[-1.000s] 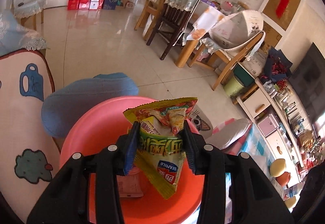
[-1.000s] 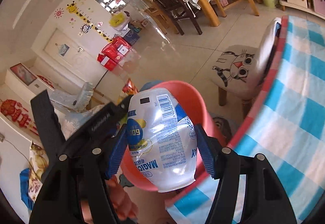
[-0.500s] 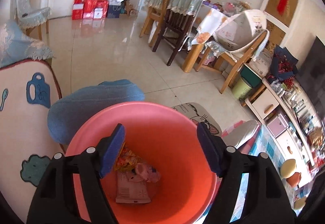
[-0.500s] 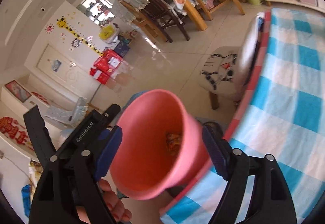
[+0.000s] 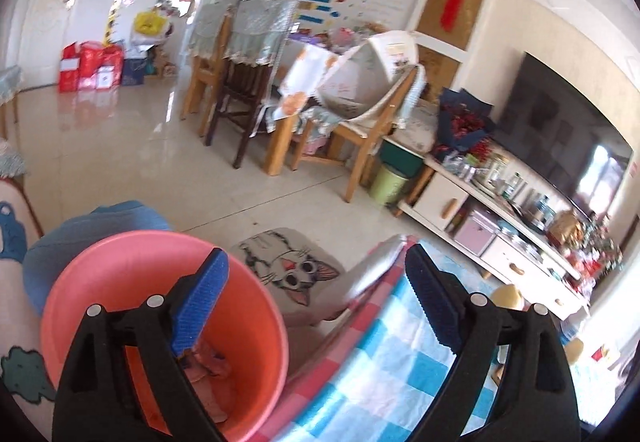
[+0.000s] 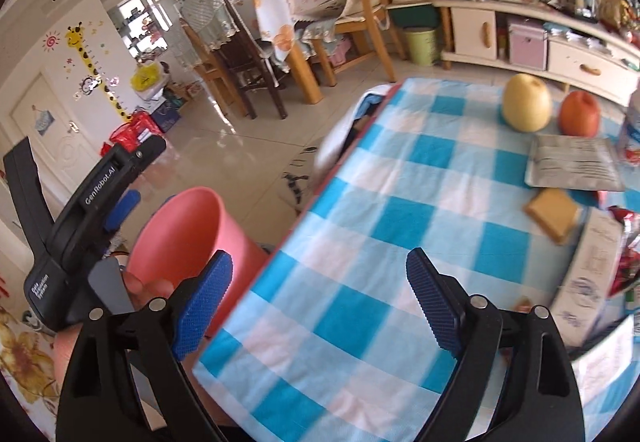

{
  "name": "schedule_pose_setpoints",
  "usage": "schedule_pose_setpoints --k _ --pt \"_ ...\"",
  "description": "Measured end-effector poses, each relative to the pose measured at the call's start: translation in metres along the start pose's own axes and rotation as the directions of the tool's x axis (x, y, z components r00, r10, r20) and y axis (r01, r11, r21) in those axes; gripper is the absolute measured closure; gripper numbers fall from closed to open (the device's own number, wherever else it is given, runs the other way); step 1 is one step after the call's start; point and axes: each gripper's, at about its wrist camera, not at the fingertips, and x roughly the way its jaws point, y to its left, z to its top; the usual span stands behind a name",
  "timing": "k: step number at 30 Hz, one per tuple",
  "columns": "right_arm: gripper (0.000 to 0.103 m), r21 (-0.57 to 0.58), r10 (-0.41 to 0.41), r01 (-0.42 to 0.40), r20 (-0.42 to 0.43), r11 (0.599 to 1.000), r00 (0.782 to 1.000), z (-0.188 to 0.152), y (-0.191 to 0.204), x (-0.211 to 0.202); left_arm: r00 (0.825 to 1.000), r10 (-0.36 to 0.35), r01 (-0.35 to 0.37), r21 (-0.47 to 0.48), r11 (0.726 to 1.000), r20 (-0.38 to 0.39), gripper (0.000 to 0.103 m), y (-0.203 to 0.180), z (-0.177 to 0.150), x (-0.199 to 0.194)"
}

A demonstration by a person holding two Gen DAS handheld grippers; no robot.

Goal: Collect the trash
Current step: 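Move both tools back over the table, then lower the left tool onto the white milk carton while the right tool approaches the green-edged snack packet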

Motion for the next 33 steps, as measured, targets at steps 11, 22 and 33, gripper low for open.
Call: schedule_pose_setpoints --k 11,22,33 --pt "0.01 0.02 -0.083 0.082 0.061 0.996 0.995 -0.005 -0.053 -0.052 0.991 -0.116 0.132 0.301 0.944 -0.07 0.01 -0.091 -0.034 -0.002" --pt "0.01 0.03 -0.115 0.112 0.123 0.993 0.986 -0.008 -0.093 -0.101 0.963 -0.197 0.26 0.451 0.854 -0.181 0.01 -0.158 -0.077 -0.007" --pt "0.009 0.114 -0.208 0.189 0.186 0.975 0.96 -0.003 -0.153 -0.151 0.9 -0.273 0.413 0.461 0.786 -0.34 0.01 -0.204 -0.115 -0.004"
